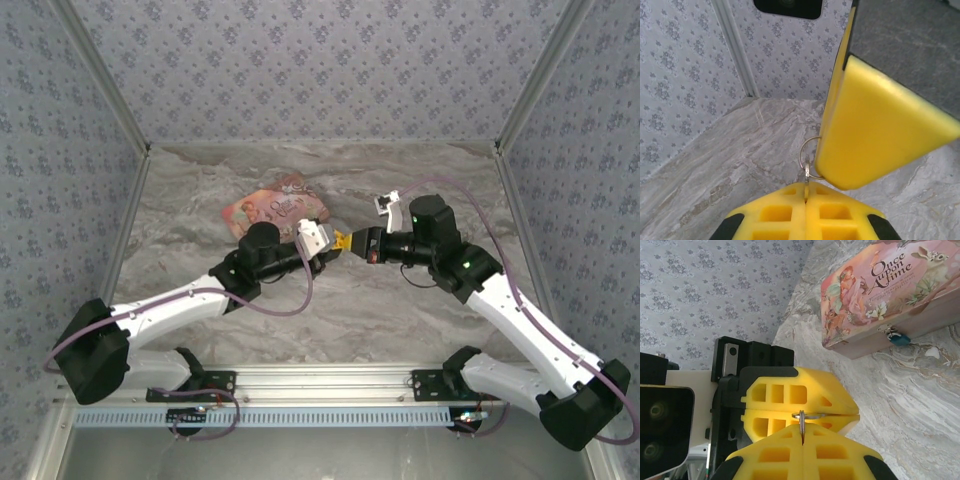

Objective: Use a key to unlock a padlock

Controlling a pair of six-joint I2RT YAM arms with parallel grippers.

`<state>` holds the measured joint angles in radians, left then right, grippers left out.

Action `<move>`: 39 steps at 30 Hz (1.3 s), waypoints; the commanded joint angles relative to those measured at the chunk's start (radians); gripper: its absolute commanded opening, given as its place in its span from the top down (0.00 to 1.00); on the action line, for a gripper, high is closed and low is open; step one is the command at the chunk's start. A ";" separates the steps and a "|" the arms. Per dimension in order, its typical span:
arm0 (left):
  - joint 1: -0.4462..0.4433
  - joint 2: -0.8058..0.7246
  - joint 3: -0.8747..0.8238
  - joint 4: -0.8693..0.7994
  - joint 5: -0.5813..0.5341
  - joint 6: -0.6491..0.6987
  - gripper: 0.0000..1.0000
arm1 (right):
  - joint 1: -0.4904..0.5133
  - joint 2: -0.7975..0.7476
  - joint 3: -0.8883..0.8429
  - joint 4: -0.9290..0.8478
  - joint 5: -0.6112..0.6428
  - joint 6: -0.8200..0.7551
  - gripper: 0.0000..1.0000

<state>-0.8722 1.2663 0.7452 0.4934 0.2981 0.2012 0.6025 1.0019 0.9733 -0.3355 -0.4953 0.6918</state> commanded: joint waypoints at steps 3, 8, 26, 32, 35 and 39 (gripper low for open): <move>-0.008 -0.009 0.034 -0.055 -0.064 0.089 1.00 | -0.027 -0.067 0.019 -0.066 0.005 -0.023 0.80; -0.064 -0.028 0.043 -0.149 -0.202 0.315 1.00 | -0.106 -0.146 -0.050 -0.042 -0.036 -0.005 0.57; -0.125 -0.001 0.089 -0.229 -0.303 0.678 1.00 | -0.102 -0.129 -0.224 0.170 -0.127 0.186 0.59; -0.125 0.006 0.098 -0.237 -0.297 0.682 1.00 | -0.084 -0.124 -0.232 0.190 -0.090 0.232 0.59; -0.125 0.010 0.104 -0.240 -0.295 0.682 1.00 | -0.081 -0.121 -0.238 0.207 -0.074 0.246 0.61; -0.126 0.019 0.110 -0.240 -0.295 0.688 1.00 | -0.075 -0.108 -0.244 0.237 -0.069 0.271 0.64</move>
<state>-0.9905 1.2736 0.8124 0.2562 0.0055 0.8722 0.5182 0.8852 0.7410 -0.1410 -0.5838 0.9283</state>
